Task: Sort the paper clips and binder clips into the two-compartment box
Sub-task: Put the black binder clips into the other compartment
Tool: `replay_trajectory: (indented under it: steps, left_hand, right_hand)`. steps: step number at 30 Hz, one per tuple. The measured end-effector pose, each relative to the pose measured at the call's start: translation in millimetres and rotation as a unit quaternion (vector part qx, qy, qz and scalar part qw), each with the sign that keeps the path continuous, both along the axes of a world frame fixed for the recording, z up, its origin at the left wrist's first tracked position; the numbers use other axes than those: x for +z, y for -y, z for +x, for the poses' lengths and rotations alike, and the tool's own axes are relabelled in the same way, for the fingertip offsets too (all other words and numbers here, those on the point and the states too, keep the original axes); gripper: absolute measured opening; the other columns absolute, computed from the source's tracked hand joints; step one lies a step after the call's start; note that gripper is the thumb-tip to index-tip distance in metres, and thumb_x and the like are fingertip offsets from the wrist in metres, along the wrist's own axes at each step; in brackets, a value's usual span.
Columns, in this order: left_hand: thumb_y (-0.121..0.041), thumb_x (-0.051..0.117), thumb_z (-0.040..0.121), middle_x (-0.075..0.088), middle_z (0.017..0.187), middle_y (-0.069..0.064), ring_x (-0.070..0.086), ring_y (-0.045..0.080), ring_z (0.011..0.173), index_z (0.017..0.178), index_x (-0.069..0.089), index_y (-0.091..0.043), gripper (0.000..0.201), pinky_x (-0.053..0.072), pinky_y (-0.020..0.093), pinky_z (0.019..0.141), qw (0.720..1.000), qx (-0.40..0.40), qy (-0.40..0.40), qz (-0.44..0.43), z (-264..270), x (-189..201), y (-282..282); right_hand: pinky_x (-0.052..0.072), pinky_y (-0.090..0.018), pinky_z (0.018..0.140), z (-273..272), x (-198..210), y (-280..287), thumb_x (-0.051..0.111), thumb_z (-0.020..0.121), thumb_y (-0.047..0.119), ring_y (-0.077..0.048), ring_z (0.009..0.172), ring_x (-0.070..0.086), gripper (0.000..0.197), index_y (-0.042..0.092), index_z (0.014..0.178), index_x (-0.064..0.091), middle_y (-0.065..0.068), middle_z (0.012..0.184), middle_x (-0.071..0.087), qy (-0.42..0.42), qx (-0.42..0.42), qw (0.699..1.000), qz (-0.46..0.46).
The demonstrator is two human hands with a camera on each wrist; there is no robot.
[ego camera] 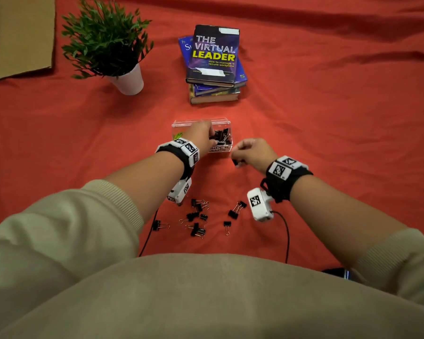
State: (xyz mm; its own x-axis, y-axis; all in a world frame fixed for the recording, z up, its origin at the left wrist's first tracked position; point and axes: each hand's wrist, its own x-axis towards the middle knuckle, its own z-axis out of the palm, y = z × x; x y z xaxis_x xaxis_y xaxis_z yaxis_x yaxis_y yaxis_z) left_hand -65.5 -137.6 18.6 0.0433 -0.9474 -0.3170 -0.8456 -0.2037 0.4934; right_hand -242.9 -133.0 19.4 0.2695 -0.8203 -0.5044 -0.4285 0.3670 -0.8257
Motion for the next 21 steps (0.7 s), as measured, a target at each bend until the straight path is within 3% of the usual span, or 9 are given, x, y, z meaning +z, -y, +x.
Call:
replay_trajectory:
  steps: [3, 7, 11, 13, 15, 17, 19, 21]
  left_hand:
    - [-0.021, 0.066, 0.086, 0.051, 0.124, 0.007, 0.055, 0.023, 0.11, 0.113, 0.06, -0.013, 0.029, 0.042, 0.03, 0.092, 0.999, -0.018, 0.006, -0.034, 3, -2, -17]
    - [-0.023, 0.062, 0.086, 0.049, 0.114, 0.005, 0.055, 0.022, 0.102, 0.106, 0.059, -0.017, 0.021, 0.047, 0.034, 0.09, 0.999, -0.024, -0.01, -0.033, 13, -10, -59]
    - [-0.025, 0.064, 0.083, 0.052, 0.109, 0.004, 0.058, 0.024, 0.102, 0.101, 0.06, -0.019, 0.019, 0.049, 0.035, 0.087, 0.991, -0.108, 0.015, 0.08, 21, -25, -102]
    - [-0.024, 0.065, 0.081, 0.051, 0.109, 0.004, 0.058, 0.025, 0.1, 0.104, 0.059, -0.02, 0.024, 0.05, 0.038, 0.085, 0.984, -0.141, 0.029, 0.107, 24, -31, -120]
    - [-0.025, 0.065, 0.08, 0.049, 0.109, 0.004, 0.058, 0.027, 0.1, 0.108, 0.057, -0.021, 0.029, 0.05, 0.04, 0.082, 0.98, -0.161, 0.044, 0.11, 26, -37, -132]
    - [-0.028, 0.067, 0.08, 0.048, 0.112, 0.003, 0.056, 0.025, 0.102, 0.112, 0.056, -0.024, 0.034, 0.05, 0.038, 0.081, 0.979, -0.165, 0.05, 0.106, 27, -41, -139]
    - [-0.032, 0.067, 0.08, 0.047, 0.114, 0.003, 0.055, 0.025, 0.106, 0.114, 0.055, -0.026, 0.037, 0.05, 0.038, 0.083, 0.979, -0.169, 0.056, 0.096, 26, -43, -143]
    - [-0.037, 0.067, 0.081, 0.047, 0.115, 0.003, 0.054, 0.026, 0.108, 0.115, 0.054, -0.024, 0.039, 0.049, 0.039, 0.084, 0.979, -0.173, 0.071, 0.086, 22, -43, -145]
  right_hand:
    - [0.05, -0.017, 0.042, 18, 7, 25, 0.063, 0.08, -0.008, -0.003, 0.034, 0.053, 0.024, 0.01, 0.065, 0.057, -0.005, 0.055, 0.057, -0.01, 0.002, 0.998, -0.054]
    - [0.045, -0.016, 0.038, 43, -2, 48, 0.064, 0.082, 0.0, -0.002, 0.035, 0.054, 0.03, 0.021, 0.064, 0.051, -0.001, 0.06, 0.055, -0.084, 0.02, 0.989, -0.12]
    - [0.052, -0.037, 0.065, 58, -10, 50, 0.066, 0.082, 0.014, -0.024, 0.069, 0.063, 0.018, 0.022, 0.07, 0.056, -0.004, 0.074, 0.062, -0.145, 0.056, 0.975, -0.16]
    - [0.048, -0.033, 0.071, 56, -6, 44, 0.063, 0.084, 0.015, -0.025, 0.079, 0.061, 0.003, 0.014, 0.086, 0.065, -0.007, 0.084, 0.065, -0.175, 0.087, 0.963, -0.185]
    - [0.041, -0.025, 0.074, 49, -1, 36, 0.06, 0.084, 0.011, -0.024, 0.089, 0.06, 0.014, 0.01, 0.096, 0.067, -0.009, 0.097, 0.066, -0.203, 0.129, 0.941, -0.238]
    - [0.039, -0.024, 0.08, 41, 7, 20, 0.058, 0.082, 0.008, -0.023, 0.094, 0.058, 0.015, 0.01, 0.095, 0.066, -0.01, 0.101, 0.064, -0.208, 0.182, 0.92, -0.278]
    - [0.041, -0.025, 0.078, 31, 8, -4, 0.056, 0.082, 0.008, -0.023, 0.093, 0.059, 0.014, 0.01, 0.092, 0.066, -0.008, 0.099, 0.064, -0.224, 0.252, 0.902, -0.269]
    - [0.041, -0.025, 0.076, 18, 3, -34, 0.056, 0.083, 0.014, -0.023, 0.095, 0.059, 0.015, 0.013, 0.096, 0.064, -0.007, 0.101, 0.062, -0.279, 0.328, 0.879, -0.204]
